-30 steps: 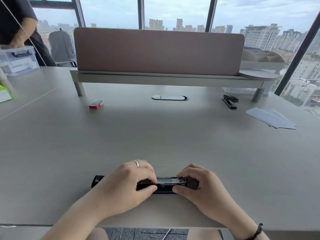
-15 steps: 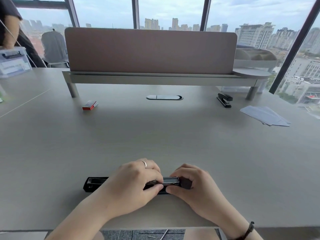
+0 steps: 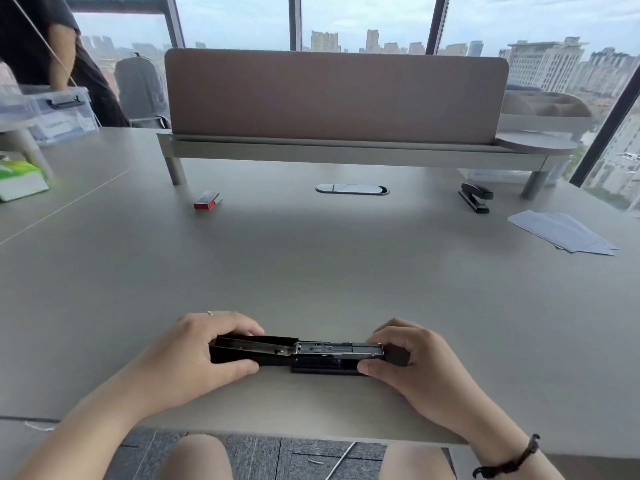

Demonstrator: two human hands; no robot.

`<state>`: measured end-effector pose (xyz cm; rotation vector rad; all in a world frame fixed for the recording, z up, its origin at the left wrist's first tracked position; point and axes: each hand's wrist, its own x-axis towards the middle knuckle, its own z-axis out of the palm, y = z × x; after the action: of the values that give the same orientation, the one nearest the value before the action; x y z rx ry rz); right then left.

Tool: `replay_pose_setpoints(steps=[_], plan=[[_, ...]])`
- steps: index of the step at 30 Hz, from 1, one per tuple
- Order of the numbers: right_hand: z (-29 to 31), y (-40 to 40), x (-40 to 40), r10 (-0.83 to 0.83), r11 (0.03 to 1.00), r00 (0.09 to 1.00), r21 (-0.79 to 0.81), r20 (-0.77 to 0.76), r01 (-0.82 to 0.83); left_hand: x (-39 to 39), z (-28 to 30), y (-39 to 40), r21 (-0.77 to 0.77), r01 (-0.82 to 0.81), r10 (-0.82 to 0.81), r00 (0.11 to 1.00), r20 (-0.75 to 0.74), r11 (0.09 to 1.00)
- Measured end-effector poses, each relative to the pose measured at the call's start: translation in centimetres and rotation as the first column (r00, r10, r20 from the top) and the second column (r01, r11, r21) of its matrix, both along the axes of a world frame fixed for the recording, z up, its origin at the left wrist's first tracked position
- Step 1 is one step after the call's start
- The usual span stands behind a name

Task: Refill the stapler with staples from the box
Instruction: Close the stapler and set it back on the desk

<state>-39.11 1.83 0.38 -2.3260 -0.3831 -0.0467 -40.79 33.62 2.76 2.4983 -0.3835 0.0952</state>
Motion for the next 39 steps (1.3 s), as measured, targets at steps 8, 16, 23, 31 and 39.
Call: replay_pose_setpoints(steps=[8, 16, 23, 31, 39], plan=[[0.0, 0.0, 0.1, -0.005, 1.000, 0.999, 0.005, -0.034, 0.005, -0.4, -0.7, 2.1, -0.230, -0.101, 0.063, 0.984, -0.168, 0.968], [0.5, 0.2, 0.4, 0.007, 0.999, 0.995, 0.033, -0.098, -0.004, 0.3, -0.3, 1.9, -0.588, -0.044, -0.042, 0.990, -0.132, 0.808], [0.5, 0.2, 0.4, 0.005, 0.999, 0.995, 0.047, -0.099, 0.000, 1.4, 3.6, -3.9, -0.670, 0.109, -0.107, 0.993, 0.046, 0.734], [0.8, 0.4, 0.2, 0.010, 0.997, 0.994, 0.076, -0.110, -0.001, 1.9, 3.0, -10.8, -0.256, 0.198, -0.183, 0.980, 0.083, 0.946], [0.7, 0.5, 0.2, 0.010, 0.992, 0.992, 0.130, -0.124, 0.006, 1.7, 0.9, -11.8, -0.232, 0.128, -0.116, 0.991, 0.067, 0.964]])
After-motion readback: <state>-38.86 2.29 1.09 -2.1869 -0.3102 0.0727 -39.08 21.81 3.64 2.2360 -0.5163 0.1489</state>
